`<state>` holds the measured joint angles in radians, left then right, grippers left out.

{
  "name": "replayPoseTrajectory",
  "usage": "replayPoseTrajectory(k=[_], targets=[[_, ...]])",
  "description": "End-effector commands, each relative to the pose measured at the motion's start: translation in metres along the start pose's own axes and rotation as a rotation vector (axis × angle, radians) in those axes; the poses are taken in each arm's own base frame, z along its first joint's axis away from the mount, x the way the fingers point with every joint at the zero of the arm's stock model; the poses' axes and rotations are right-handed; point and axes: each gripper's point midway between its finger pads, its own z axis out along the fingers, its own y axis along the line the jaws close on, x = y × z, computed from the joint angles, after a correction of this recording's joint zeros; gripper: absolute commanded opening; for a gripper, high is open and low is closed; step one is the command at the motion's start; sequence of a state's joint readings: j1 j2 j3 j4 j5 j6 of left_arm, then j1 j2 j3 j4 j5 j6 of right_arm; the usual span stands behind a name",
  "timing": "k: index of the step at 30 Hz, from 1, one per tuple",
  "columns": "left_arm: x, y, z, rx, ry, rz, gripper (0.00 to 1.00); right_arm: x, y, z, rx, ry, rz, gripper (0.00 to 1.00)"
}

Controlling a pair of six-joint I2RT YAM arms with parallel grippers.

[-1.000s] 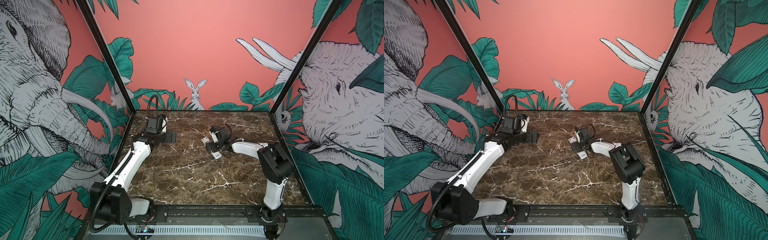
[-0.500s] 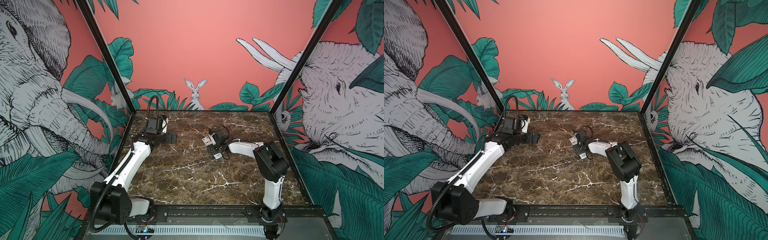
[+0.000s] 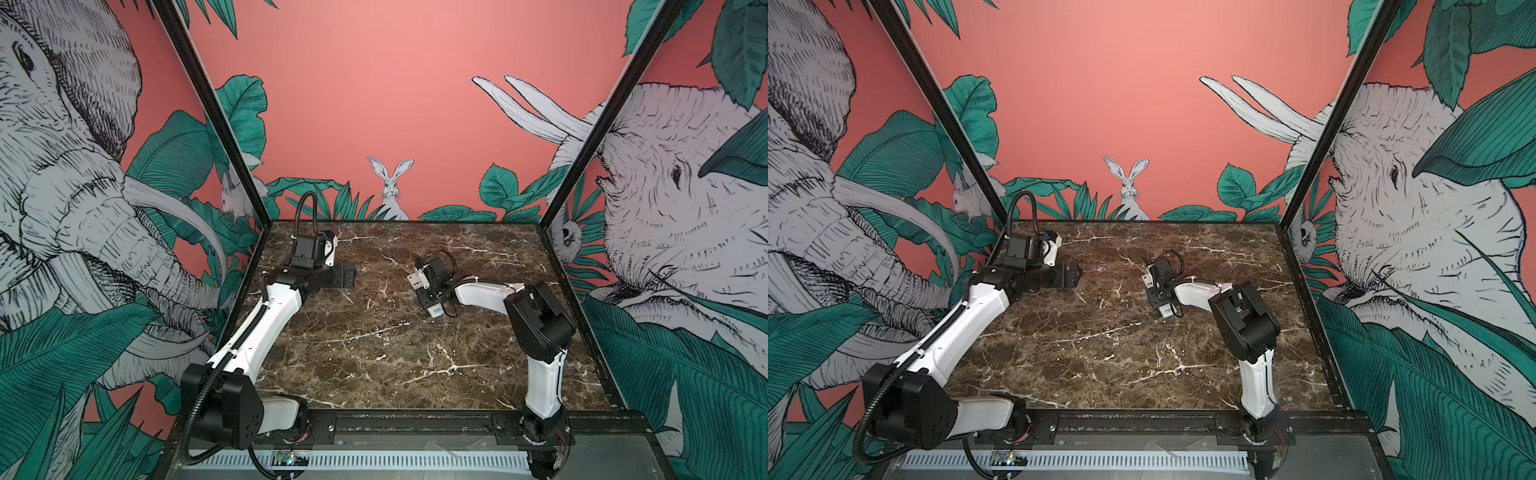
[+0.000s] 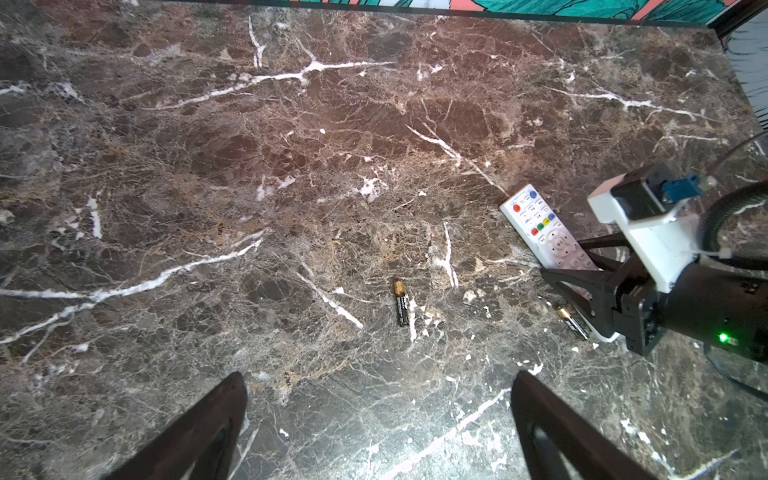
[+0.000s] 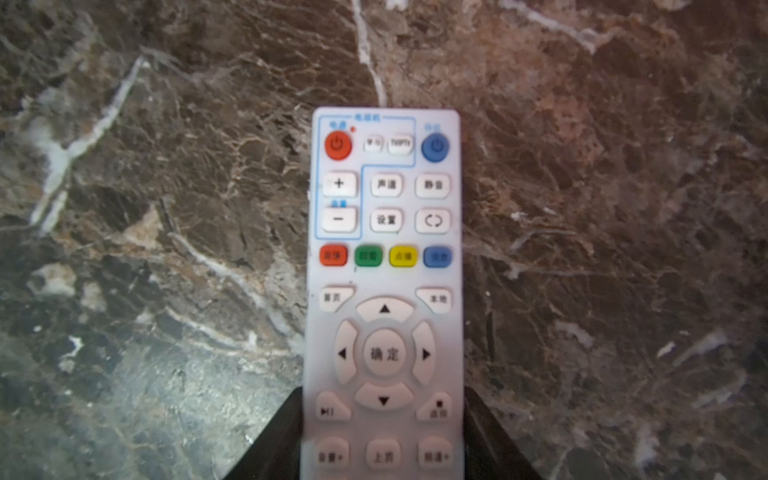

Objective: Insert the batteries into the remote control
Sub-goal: 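Grasp the white remote with the right gripper while the left arm moves forward, then lift the white remote upright with the right gripper toward the left gripper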

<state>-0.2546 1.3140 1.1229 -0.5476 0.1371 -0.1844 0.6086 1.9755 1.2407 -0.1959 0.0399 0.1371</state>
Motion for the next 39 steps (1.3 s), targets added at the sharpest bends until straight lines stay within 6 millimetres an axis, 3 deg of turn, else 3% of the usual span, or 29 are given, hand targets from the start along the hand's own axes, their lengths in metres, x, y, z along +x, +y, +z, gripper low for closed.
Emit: replayPoseTrajectory(k=[1, 7, 14, 17, 18, 22, 30, 33, 39], targets=[[0.003, -0.005, -0.003, 0.027, -0.004, -0.011, 1.0, -0.004, -0.003, -0.012, 0.022, 0.007, -0.061, 0.48], [0.005, -0.023, -0.004, 0.137, -0.033, -0.01, 1.0, -0.021, 0.006, -0.044, -0.046, -0.075, -0.071, 0.46], [0.001, -0.07, -0.014, 0.42, -0.169, -0.018, 1.0, -0.029, 0.026, -0.092, -0.293, -0.178, 0.024, 0.45], [0.003, -0.099, -0.026, 0.544, -0.209, 0.056, 1.0, -0.033, 0.038, -0.118, -0.453, -0.24, 0.086, 0.44], [0.003, -0.108, -0.03, 0.588, -0.22, 0.072, 1.0, -0.039, 0.042, -0.139, -0.508, -0.291, 0.089, 0.44], [0.001, -0.138, -0.056, 0.788, -0.275, 0.121, 1.0, -0.046, 0.057, -0.191, -0.688, -0.395, 0.095, 0.44], [-0.013, -0.173, -0.088, 0.964, -0.366, 0.193, 1.0, -0.057, 0.082, -0.287, -0.97, -0.556, 0.068, 0.44], [-0.022, -0.185, -0.094, 1.005, -0.367, 0.205, 1.0, -0.066, 0.08, -0.311, -1.034, -0.615, 0.115, 0.45], [-0.036, -0.211, -0.124, 1.149, -0.419, 0.233, 1.0, -0.082, 0.081, -0.338, -1.177, -0.679, 0.191, 0.45]])
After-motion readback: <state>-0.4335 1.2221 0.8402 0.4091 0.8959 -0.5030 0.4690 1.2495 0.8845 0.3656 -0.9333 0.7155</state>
